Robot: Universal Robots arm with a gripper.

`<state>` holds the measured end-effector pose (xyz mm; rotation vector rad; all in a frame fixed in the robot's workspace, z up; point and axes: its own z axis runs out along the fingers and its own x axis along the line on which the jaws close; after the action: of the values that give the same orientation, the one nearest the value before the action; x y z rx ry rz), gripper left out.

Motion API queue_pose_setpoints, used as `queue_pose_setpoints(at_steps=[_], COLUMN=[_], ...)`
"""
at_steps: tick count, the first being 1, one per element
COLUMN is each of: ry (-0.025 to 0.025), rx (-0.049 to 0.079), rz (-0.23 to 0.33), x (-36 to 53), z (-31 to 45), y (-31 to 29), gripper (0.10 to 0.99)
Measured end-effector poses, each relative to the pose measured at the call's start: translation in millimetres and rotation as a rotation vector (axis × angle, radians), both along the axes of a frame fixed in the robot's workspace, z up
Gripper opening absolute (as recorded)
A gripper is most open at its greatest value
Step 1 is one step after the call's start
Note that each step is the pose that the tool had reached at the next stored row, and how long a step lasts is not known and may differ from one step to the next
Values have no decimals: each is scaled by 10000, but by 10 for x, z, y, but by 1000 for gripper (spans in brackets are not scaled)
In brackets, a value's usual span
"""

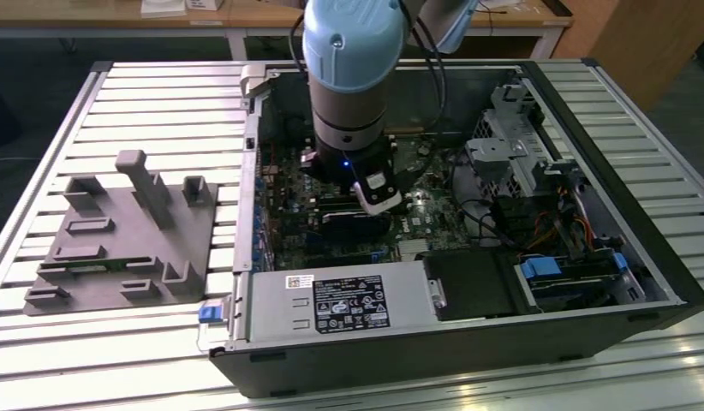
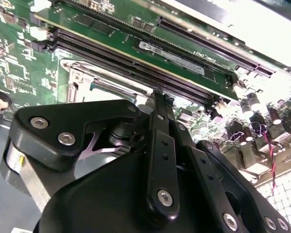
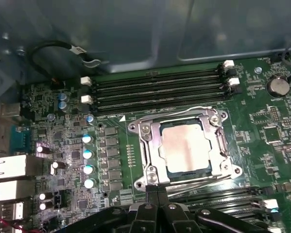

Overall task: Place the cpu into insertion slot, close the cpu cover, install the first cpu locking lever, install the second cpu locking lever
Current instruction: 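Install the second cpu locking lever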

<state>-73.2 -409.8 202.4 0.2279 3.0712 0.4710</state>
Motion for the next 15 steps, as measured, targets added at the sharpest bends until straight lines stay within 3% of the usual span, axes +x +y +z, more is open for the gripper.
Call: queue_pose_setpoints(at_steps=[9,15], ry=[-1,0], rx=[375,528], rz=[0,1], x=[-47,-60], z=[-58,-105], y=[-3,-3], gripper=[106,106])
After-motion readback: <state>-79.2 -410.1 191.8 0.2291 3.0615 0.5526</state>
